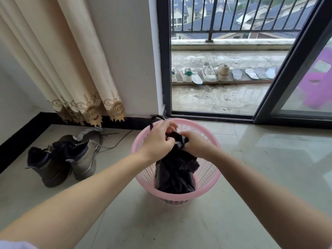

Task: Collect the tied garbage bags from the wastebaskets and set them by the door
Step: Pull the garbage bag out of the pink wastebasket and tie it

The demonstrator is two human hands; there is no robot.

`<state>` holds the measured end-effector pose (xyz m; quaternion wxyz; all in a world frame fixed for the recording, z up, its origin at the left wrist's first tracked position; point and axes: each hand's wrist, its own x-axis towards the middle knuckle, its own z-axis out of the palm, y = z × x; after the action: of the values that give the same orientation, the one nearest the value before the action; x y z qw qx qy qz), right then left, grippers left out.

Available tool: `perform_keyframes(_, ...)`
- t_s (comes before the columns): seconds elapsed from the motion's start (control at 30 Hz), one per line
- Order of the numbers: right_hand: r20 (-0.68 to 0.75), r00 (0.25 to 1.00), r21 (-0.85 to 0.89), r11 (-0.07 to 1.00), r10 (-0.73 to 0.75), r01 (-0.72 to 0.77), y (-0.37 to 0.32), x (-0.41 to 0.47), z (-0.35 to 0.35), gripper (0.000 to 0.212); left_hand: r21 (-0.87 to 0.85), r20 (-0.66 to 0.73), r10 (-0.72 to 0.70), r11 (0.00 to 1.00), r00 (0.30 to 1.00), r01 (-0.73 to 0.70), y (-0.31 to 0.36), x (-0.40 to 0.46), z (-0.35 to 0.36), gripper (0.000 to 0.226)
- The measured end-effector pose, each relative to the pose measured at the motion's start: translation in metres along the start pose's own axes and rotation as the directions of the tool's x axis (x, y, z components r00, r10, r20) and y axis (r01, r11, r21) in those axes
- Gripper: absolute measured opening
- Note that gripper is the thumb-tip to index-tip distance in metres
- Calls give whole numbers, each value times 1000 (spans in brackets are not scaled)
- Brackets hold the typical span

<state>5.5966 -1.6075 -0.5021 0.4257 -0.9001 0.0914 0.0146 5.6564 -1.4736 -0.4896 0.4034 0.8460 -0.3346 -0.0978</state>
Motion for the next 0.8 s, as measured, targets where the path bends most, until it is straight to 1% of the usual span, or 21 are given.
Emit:
perform_keyframes(0.03,30,999,-10,999,35,-35,0,-1,-6,24,150,34,32,988,999,-37,-6,3,-5,52)
perform_keyframes(0.07,65,996,-11,998,55,-54,-1,-3,-10,24,230,130,-6,973,991,-24,-12,6,-11,65)
perform_keyframes(0.1,80,995,-9,998,61,-60,-3,-4,-11,25,221,267,-107,974,958,47,-17,6,-15,70)
perform_keyframes(0.13,65,996,-4,998,58,-57,-3,-5,-10,25,154,403,-207,976,891,157,-19,4,-17,66)
perform_keyframes(0.17,32,998,7,999,50,-51,-2,-4,-9,23,78,496,-261,963,828,256,-19,-1,-16,54)
perform_keyframes(0.2,4,999,41,998,46,-46,-1,-3,-8,19,26,523,-281,949,805,314,-19,-5,-12,41)
perform_keyframes(0.23,6,999,118,992,40,-41,1,-4,-8,16,-2,464,-269,952,844,305,-19,-6,-8,30)
perform_keyframes(0.27,57,998,213,976,40,-51,1,-4,-7,21,-22,350,-261,958,900,286,-20,-4,-5,24)
perform_keyframes(0.3,150,988,306,949,36,-81,4,-4,-7,36,-78,245,-269,952,931,295,-20,-2,-3,22)
perform_keyframes(0.33,252,968,334,936,22,-108,5,-4,-6,56,-197,195,-301,920,933,338,-20,1,-4,21)
perform_keyframes(0.37,320,948,273,957,7,-99,3,-5,-3,75,-343,207,-334,856,919,388,-17,4,-4,21)
perform_keyframes(0.4,331,944,168,984,-1,-57,1,-6,2,90,-455,252,-344,783,904,425,-15,6,-4,21)
perform_keyframes(0.43,280,960,68,998,-16,-3,1,-6,9,99,-506,304,-336,736,891,450,-12,5,-4,21)
perform_keyframes(0.47,192,980,5,999,-47,47,2,-4,15,97,-503,362,-317,725,876,470,-8,3,-4,22)
perform_keyframes(0.57,30,996,-89,993,-78,81,1,-1,18,57,-441,481,-273,745,833,500,-3,1,-10,18)
perform_keyframes(0.6,-17,997,-120,990,-73,71,1,1,16,48,-439,462,-284,750,840,495,-3,3,-15,18)
perform_keyframes(0.63,-71,995,-132,990,-65,55,0,2,12,41,-447,398,-314,754,862,481,-4,7,-21,18)
perform_keyframes(0.7,-205,978,-101,995,-28,7,-2,4,1,33,-471,169,-401,770,900,431,-15,16,-33,21)
perform_keyframes(0.73,-249,969,-56,998,5,-19,-2,5,-4,31,-445,39,-434,799,900,405,-24,17,-38,26)
perform_keyframes(0.77,-278,960,24,999,42,-37,-3,6,-10,29,-362,-81,-458,841,885,402,-36,15,-41,36)
perform_keyframes(0.8,-301,950,145,989,83,-40,-2,7,-16,26,-230,-149,-486,864,861,448,-51,10,-42,52)
